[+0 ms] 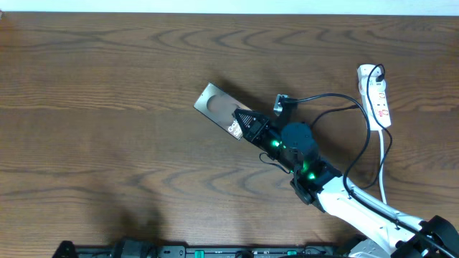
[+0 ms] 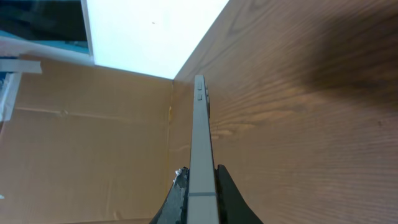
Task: Plug charger to phone and switch on socket
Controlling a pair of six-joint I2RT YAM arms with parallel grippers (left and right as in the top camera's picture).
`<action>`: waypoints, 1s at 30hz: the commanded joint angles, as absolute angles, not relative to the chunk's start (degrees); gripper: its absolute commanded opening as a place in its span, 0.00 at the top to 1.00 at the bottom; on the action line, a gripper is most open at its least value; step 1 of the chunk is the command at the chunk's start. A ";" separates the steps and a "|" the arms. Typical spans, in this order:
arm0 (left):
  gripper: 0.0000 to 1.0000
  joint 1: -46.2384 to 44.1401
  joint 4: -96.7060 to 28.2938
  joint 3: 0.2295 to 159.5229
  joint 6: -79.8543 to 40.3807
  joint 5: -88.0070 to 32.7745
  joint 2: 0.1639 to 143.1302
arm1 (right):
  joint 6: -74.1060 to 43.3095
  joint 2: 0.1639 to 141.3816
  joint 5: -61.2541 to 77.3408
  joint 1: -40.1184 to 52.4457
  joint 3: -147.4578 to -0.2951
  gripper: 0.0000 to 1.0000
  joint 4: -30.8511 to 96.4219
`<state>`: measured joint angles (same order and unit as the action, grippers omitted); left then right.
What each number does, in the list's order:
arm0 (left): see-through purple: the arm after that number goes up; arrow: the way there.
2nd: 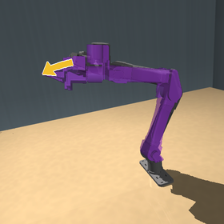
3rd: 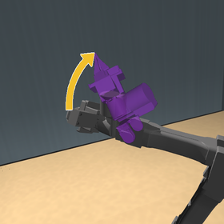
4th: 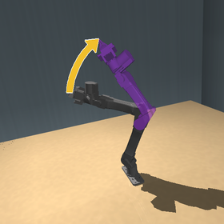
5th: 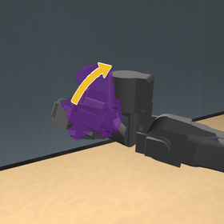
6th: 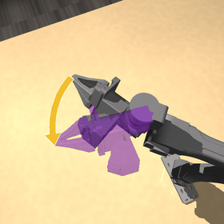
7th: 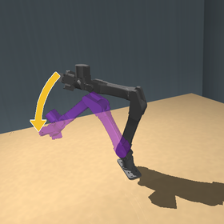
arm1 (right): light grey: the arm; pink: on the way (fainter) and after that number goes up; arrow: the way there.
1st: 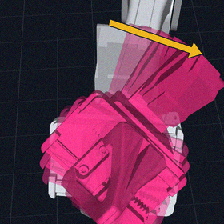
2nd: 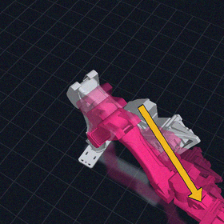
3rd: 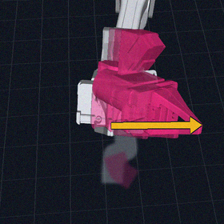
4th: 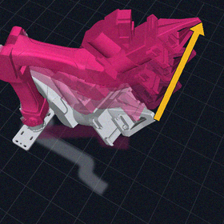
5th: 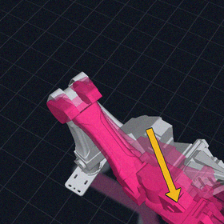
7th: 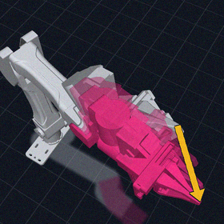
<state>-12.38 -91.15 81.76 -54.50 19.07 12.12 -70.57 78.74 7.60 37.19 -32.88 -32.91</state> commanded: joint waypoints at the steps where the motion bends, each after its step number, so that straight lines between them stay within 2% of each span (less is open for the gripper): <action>1: 0.02 -12.23 -90.74 75.66 -67.44 22.31 10.63 | -71.37 78.13 10.90 35.86 -33.85 0.99 -36.10; 5: 0.02 -12.75 -81.84 64.47 -66.65 16.27 10.63 | -71.33 78.11 16.01 32.49 -33.85 0.99 -38.30; 11: 0.02 -14.90 -57.69 51.83 -58.08 7.44 10.66 | -71.29 78.08 30.30 23.55 -32.97 0.99 -38.44; 15: 0.02 -15.25 -51.46 46.50 -58.11 3.60 10.66 | -71.11 77.52 40.38 16.62 -31.48 0.99 -38.79; 19: 0.02 -15.25 -40.05 39.27 -58.15 -5.02 10.68 | -72.42 76.14 48.21 10.00 -27.05 0.99 -45.41; 25: 0.02 -15.25 -27.57 30.13 -65.49 -7.44 10.74 | -81.89 73.89 47.22 8.75 -16.73 0.99 -53.30; 30: 0.02 -15.25 -13.43 22.79 -70.15 -15.46 12.58 | -91.26 73.91 34.00 14.00 -11.03 0.99 -56.18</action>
<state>-15.11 -18.59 25.61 -66.02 -9.15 11.38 -83.46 74.89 42.39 11.14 -11.97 -54.83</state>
